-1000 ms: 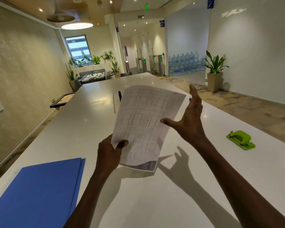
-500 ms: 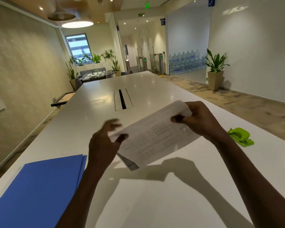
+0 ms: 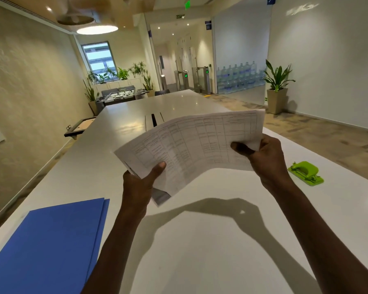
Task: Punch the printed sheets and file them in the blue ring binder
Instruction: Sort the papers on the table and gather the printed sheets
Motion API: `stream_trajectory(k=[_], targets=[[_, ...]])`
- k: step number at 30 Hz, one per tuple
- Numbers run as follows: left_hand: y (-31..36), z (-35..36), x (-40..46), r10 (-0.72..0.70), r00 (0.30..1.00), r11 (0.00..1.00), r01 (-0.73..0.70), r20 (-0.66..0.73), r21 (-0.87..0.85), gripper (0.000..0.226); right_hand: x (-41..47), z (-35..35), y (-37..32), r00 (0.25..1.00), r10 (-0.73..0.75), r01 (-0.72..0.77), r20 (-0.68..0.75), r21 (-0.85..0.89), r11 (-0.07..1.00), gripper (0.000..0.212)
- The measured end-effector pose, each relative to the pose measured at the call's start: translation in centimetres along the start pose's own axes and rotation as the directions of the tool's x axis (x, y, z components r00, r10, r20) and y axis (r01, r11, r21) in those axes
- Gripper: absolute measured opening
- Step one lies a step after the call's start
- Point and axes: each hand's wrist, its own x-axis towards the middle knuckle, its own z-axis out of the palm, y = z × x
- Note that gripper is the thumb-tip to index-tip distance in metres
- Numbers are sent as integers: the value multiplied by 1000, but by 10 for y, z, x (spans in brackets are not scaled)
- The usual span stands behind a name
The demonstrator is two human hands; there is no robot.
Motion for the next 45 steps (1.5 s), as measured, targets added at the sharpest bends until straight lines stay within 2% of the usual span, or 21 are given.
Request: stream_trajectory(k=[2,4,9,15,19,22,25,27,30,33,34,36,37,39,41,43,44,45], targets=[[-11,2,-1,-19,998,999,21,-53,28,36,-5,-1,13,1000,22,-21,-17,13,1000,19],[-30,1,-6,-95,991,992,102,-94,79,45,-16,-2,37,995,99,-100,-21,-11,995,16],[-87,2,-32,-317,942,914,335,-113,230,48,-51,-11,105,940,327,-309,103,-159,938,25],[-88,16,-26,-305,943,916,329,-135,229,53,-41,-23,102,934,334,-324,128,-94,941,31],[-90,24,-27,-301,942,891,334,-150,307,44,-43,-32,119,917,355,-329,180,-158,931,32],[-85,31,-25,-269,953,880,301,-139,368,44,-38,-40,128,929,334,-301,158,-200,933,39],[-64,41,-17,-203,974,837,228,-105,497,47,-18,-45,121,959,278,-248,51,-316,916,76],[-47,48,-11,-133,989,807,146,-65,572,48,0,-49,110,992,126,-125,-25,-409,904,105],[-22,57,-3,-23,1000,755,7,15,655,40,25,-58,82,994,-106,86,-4,-561,823,119],[1,68,3,36,996,697,-85,83,712,30,46,-60,50,963,-216,270,164,-634,724,115],[9,73,4,57,991,670,-130,124,731,30,51,-60,42,952,-197,301,233,-615,729,112],[25,82,7,88,975,635,-214,205,743,34,60,-57,26,919,-123,307,374,-486,818,101],[33,86,9,106,964,618,-255,242,744,36,63,-57,21,897,-96,291,432,-413,863,91],[46,91,15,170,934,551,-353,313,756,35,68,-57,15,858,-95,298,504,-341,892,55],[56,94,21,298,892,454,-447,341,771,31,68,-56,15,860,-119,282,496,-268,921,23],[61,95,28,480,836,409,-482,266,775,39,67,-56,18,898,-117,195,425,-145,970,12],[60,97,30,548,819,448,-461,172,766,53,66,-56,20,919,-101,142,382,-80,987,11],[58,99,29,562,825,544,-421,58,726,71,66,-56,23,935,-72,82,347,-14,997,13]])
